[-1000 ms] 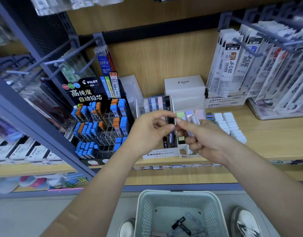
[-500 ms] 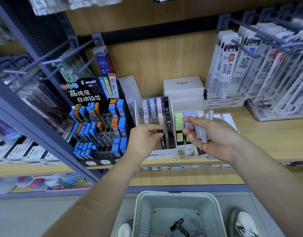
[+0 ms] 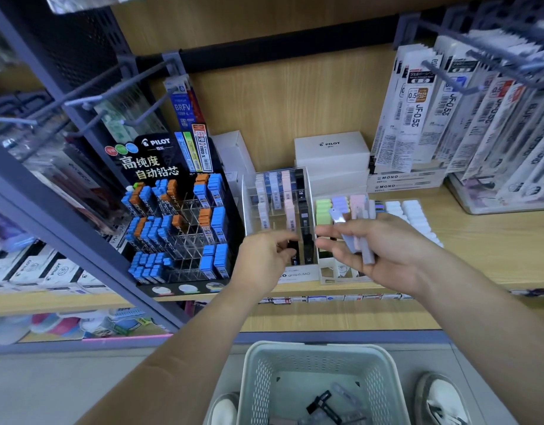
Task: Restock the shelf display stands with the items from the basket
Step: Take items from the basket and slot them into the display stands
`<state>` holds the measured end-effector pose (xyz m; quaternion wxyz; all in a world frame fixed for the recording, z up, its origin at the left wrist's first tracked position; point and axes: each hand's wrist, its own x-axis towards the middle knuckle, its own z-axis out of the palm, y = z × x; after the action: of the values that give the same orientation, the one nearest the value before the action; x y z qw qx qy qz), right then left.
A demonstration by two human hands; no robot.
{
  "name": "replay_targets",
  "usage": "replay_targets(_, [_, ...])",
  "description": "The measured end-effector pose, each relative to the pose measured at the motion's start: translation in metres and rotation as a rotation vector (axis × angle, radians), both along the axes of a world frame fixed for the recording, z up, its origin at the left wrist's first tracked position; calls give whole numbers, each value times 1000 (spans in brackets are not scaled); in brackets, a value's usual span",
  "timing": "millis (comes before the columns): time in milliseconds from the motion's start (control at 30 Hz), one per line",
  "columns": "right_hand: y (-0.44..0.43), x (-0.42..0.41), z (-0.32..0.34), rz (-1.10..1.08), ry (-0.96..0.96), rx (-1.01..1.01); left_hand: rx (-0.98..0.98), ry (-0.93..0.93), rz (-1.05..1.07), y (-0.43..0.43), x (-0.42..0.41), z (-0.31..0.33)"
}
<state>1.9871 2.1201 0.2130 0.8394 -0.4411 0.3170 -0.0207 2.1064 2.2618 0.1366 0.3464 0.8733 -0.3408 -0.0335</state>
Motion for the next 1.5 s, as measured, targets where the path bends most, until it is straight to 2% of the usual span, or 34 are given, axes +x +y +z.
replay_targets(167, [2,1,-4,0,68,-73,53,13,-25,2,5,2])
replay_targets(333, [3,4,-8,85,96,-294,5,42,12,2,8,24])
replay_targets(467, [6,7,-9,154,58,-302,-294,557,-49,1,-1,62])
replay_targets(567, [10,8,-8,202,42,-285,-302,665,-147,9,-2,74])
replay_targets(733, [7,13,-5,112,38,-144,-281,577,-135,14,-1,71])
replay_targets(867, [4,15,-1,57,-57,-35,-377,668,-71,11,-2,70])
replay_targets(933, [4,15,-3,57,-90,-73,-401,730,-51,12,-3,71])
replay_targets(1100, [7,20,-12,13,-46,-183,-234,721,-145,14,-11,72])
replay_targets(1333, [19,21,-10,141,-30,-249,-338,662,-192,16,-13,76])
replay_targets(1500, [16,25,-8,84,24,-146,-491,505,70,31,6,86])
